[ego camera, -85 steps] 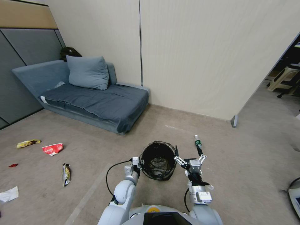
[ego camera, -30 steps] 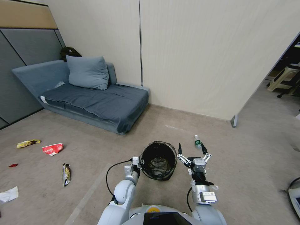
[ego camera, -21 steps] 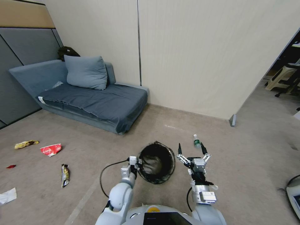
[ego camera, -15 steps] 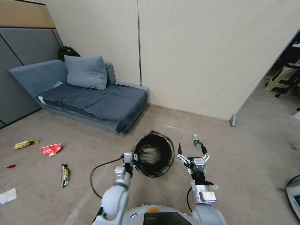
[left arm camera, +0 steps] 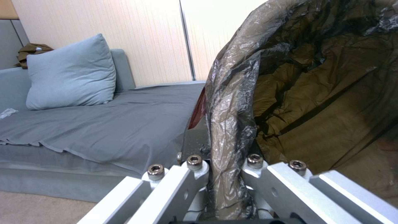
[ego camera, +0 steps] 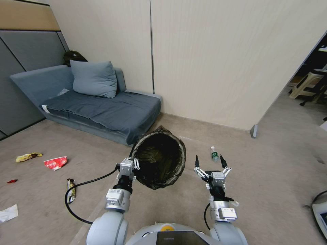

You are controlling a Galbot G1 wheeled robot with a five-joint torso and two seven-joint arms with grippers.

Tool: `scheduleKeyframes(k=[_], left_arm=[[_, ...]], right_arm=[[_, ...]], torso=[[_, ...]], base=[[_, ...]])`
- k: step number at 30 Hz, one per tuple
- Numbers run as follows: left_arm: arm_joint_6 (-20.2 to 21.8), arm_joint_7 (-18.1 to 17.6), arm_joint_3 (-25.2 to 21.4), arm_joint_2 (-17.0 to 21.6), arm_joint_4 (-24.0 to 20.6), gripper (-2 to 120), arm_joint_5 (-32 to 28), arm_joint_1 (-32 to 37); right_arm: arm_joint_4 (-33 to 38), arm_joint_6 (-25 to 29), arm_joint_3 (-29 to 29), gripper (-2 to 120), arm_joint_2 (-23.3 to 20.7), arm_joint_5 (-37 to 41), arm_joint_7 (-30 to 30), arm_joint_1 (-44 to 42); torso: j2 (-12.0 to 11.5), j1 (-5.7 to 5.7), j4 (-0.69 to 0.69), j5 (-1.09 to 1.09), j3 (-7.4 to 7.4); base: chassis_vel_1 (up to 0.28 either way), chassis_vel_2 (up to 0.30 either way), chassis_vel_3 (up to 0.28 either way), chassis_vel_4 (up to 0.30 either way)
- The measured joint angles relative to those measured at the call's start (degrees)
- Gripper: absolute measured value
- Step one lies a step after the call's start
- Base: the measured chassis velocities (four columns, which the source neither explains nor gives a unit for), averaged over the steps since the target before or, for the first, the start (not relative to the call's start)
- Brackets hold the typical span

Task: Pick up the trash bin, then pick up the garbage from the floor and place it into the trash bin.

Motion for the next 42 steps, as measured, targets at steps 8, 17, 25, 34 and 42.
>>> scheduleKeyframes(k=[8, 17, 25, 34, 42], left_arm=[[0.0, -0.2, 0.1, -0.1, 1.0, 1, 0.3, -0.2], [-0.4, -1.1, -0.3, -0.1, 2.9, 1, 0.5, -0.5], [-0.7, -1.5, -0.3, -0.2, 4.1, 1, 0.5, -0.9], [-0.9, -1.7, -0.1, -0.4, 4.6, 1, 0.6, -1.0], [-1.0, -1.8, 0.1, -0.4, 4.7, 1, 0.9, -0.9]], right_arm=[[0.1, 0.0, 1.7, 100, 0.0, 0.1, 0.5, 0.2], [0.2, 0.0, 3.7, 100, 0.0, 1.3, 0.7, 0.5], [-0.1, 0.1, 5.6, 100, 0.0, 2.7, 0.7, 1.1], [-0.6, 0.7, 6.4, 100, 0.0, 3.7, 0.6, 1.6], [-0.7, 1.2, 6.3, 100, 0.0, 3.8, 0.3, 1.7]], torso=[[0.0, 0.00, 0.00, 0.00, 0.00], [0.0, 0.00, 0.00, 0.00, 0.00], [0.0, 0.00, 0.00, 0.00, 0.00], [0.0, 0.00, 0.00, 0.00, 0.00], [0.0, 0.00, 0.00, 0.00, 0.00]], base=[[0.000, 0.000, 0.000, 0.000], [0.000, 0.000, 0.000, 0.000], [0.000, 0.000, 0.000, 0.000], [0.000, 0.000, 0.000, 0.000], [0.000, 0.000, 0.000, 0.000]])
